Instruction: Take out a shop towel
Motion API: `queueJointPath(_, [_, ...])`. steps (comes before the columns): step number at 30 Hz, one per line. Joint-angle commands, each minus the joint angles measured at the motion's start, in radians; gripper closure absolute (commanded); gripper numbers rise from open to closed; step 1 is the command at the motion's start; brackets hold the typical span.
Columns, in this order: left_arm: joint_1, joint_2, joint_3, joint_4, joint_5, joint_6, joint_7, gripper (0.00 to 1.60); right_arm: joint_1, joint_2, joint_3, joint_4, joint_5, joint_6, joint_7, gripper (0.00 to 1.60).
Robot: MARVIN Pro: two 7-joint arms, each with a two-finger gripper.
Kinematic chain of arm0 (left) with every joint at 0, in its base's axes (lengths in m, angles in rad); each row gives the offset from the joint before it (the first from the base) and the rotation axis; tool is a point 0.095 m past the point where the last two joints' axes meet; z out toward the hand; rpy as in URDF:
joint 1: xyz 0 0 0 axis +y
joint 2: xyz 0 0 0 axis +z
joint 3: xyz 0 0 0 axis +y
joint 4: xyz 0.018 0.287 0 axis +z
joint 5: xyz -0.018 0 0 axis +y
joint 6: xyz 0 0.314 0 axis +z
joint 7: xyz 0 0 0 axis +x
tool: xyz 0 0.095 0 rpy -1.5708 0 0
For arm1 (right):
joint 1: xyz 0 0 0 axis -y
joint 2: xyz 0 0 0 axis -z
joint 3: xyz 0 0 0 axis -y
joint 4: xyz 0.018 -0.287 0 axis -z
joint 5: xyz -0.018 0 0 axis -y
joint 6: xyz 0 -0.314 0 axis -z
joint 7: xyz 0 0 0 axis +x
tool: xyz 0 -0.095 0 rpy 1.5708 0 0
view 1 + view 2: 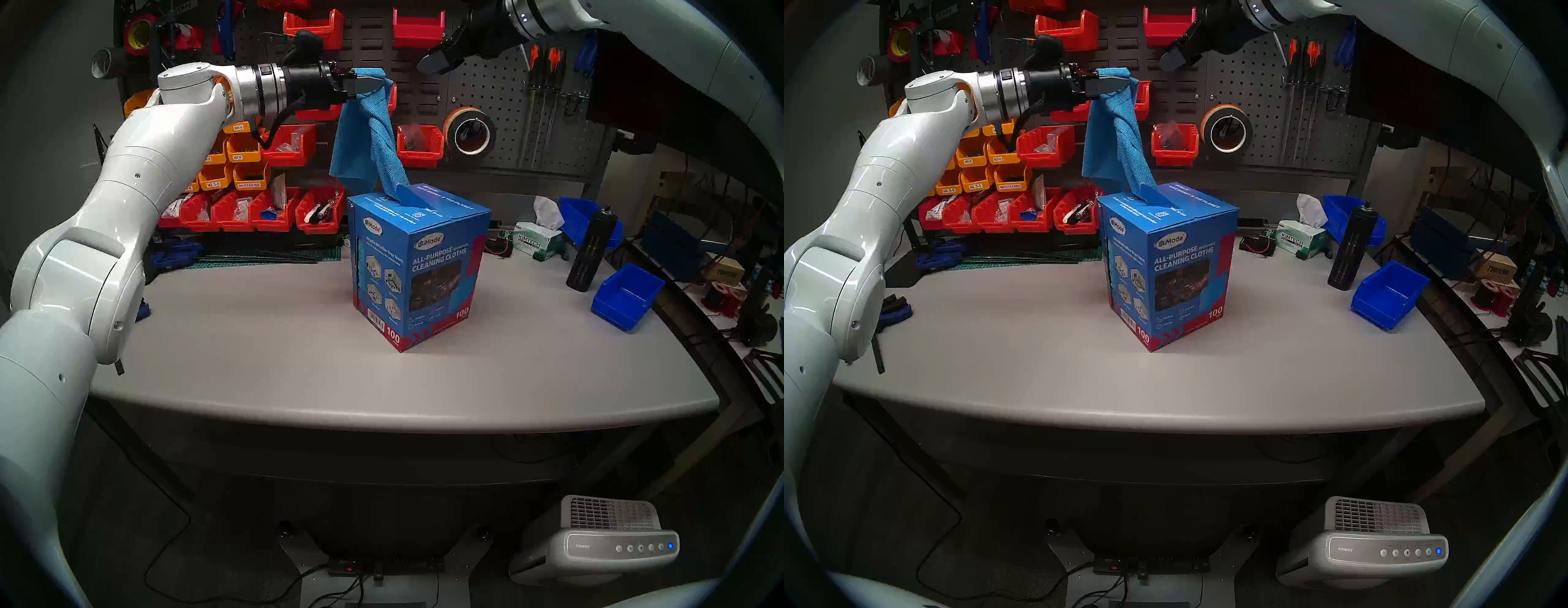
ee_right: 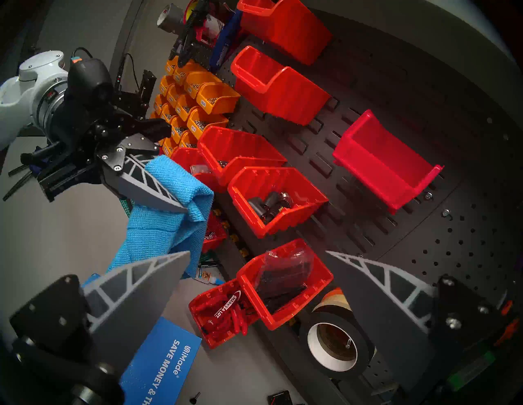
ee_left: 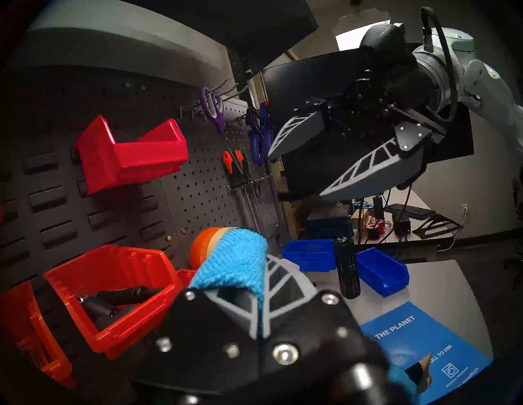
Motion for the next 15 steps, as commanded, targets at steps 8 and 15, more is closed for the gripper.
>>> queueJointPath(8, [-0.088,-0.017,-0.021,0.039,0.005,-0.041,-0.025,1.6,0.037,0.001,0.025,0.005,-0.002,-0.009,-0.008,0.0])
queueJointPath(15, [-0.092,-0.021,-0.021,0.056,0.012,-0.053,-0.036,1.6,0.037,0.001,0.025,0.005,-0.002,-0.009,-0.009,0.0])
